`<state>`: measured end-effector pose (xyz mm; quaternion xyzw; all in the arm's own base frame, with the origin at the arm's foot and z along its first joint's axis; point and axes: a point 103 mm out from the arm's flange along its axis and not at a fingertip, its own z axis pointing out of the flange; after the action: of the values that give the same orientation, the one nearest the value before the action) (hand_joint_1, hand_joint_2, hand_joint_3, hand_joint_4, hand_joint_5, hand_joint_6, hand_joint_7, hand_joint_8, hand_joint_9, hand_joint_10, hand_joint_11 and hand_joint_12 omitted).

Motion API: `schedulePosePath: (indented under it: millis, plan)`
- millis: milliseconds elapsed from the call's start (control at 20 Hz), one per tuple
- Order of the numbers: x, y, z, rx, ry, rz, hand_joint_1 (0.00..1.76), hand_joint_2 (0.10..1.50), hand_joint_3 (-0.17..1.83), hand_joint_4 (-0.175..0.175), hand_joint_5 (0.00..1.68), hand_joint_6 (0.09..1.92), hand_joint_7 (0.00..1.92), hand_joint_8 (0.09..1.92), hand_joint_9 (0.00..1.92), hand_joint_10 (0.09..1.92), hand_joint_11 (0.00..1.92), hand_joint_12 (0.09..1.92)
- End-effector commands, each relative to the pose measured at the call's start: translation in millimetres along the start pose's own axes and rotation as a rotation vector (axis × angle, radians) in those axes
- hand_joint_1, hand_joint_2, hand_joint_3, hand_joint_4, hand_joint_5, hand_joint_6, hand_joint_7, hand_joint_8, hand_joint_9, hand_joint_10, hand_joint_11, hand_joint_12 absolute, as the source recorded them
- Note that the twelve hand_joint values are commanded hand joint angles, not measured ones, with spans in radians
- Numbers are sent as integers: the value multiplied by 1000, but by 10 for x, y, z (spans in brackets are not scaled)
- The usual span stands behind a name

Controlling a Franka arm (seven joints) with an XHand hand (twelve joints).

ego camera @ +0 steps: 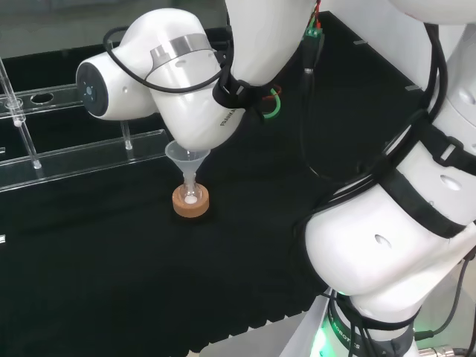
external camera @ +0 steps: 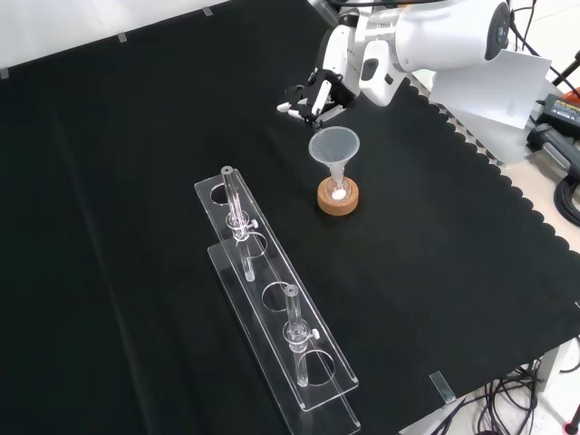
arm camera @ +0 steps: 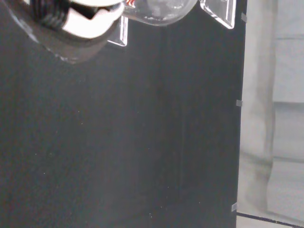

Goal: Pour all the NaCl from the weighing funnel into the round-bottom flask.

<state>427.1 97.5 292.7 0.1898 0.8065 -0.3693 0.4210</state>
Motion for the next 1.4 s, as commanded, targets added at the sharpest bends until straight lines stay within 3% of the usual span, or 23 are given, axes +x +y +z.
schedulePosePath:
  millis: [50, 700, 1150, 1400]
  plan:
    - [5, 12, -39, 2, -20, 2, 1096, 815, 334, 175, 1294, 512, 1629, 87, 1133, 107, 132, 1545]
    - [-10, -23, -96, -2, 0, 26, 1094, 817, 335, 175, 1286, 528, 1630, 87, 1132, 106, 128, 1544]
    - [-56, -106, -181, -62, 100, 88, 1093, 818, 336, 175, 1282, 537, 1632, 87, 1136, 107, 133, 1543]
    - [58, -118, -200, -92, 172, 106, 1093, 818, 337, 175, 1280, 542, 1634, 87, 1140, 109, 137, 1541]
